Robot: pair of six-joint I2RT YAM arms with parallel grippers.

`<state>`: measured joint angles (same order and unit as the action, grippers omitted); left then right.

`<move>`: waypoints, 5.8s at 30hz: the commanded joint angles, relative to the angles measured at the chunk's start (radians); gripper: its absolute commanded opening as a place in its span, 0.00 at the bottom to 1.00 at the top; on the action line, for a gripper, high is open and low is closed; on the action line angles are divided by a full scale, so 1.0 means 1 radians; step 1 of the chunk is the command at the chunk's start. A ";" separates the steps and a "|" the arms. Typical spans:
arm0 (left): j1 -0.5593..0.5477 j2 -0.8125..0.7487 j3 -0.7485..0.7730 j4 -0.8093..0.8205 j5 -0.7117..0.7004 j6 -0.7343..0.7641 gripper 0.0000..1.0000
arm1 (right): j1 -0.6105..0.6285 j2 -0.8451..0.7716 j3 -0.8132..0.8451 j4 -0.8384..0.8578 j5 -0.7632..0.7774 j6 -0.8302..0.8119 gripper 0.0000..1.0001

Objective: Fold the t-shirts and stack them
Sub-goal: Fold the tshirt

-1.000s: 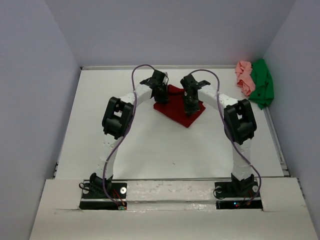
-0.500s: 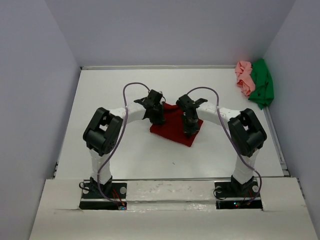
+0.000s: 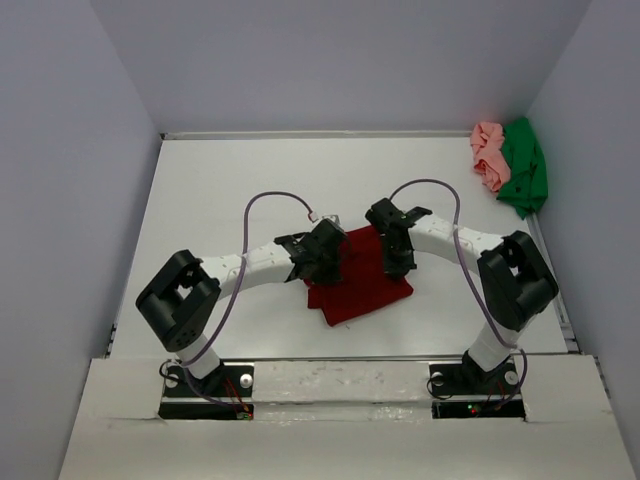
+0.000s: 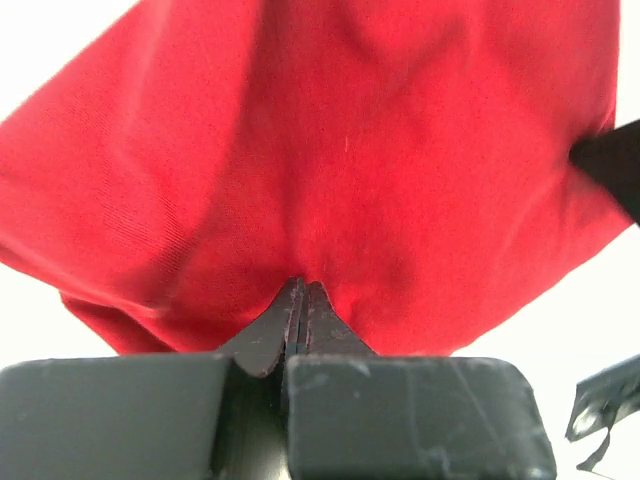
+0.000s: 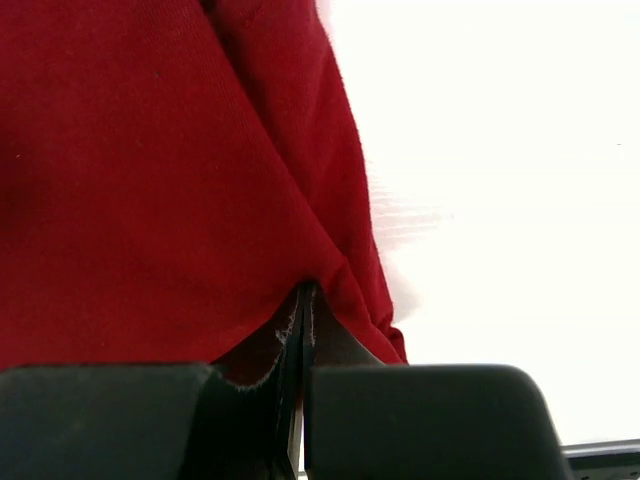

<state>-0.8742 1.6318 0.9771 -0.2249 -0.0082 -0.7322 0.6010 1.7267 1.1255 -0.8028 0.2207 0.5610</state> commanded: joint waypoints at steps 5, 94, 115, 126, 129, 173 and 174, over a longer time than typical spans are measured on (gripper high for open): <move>0.009 -0.047 0.202 -0.142 -0.220 0.036 0.00 | 0.019 -0.099 0.143 -0.093 0.120 -0.029 0.00; 0.192 -0.101 0.261 -0.366 -0.441 0.001 0.00 | 0.046 0.053 0.359 -0.108 0.043 -0.101 0.00; 0.079 -0.400 -0.199 -0.136 -0.118 -0.064 0.89 | 0.046 -0.179 0.209 -0.093 0.032 -0.133 0.00; 0.103 -0.546 -0.426 0.116 0.147 -0.156 0.95 | 0.046 -0.317 0.201 -0.088 0.011 -0.161 0.00; 0.103 -0.555 -0.437 0.119 0.142 -0.183 0.77 | 0.046 -0.283 0.178 -0.084 -0.040 -0.156 0.00; 0.150 0.114 -0.051 0.124 0.140 0.043 0.00 | 0.057 -0.053 -0.069 0.083 -0.069 0.007 0.00; 0.158 0.112 -0.051 0.124 0.142 0.051 0.00 | 0.057 -0.055 -0.070 0.086 -0.076 0.008 0.00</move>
<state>-0.7464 1.7004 0.9237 -0.0864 0.1555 -0.7357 0.6395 1.7096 1.0702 -0.7765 0.2237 0.5446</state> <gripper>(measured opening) 0.011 0.010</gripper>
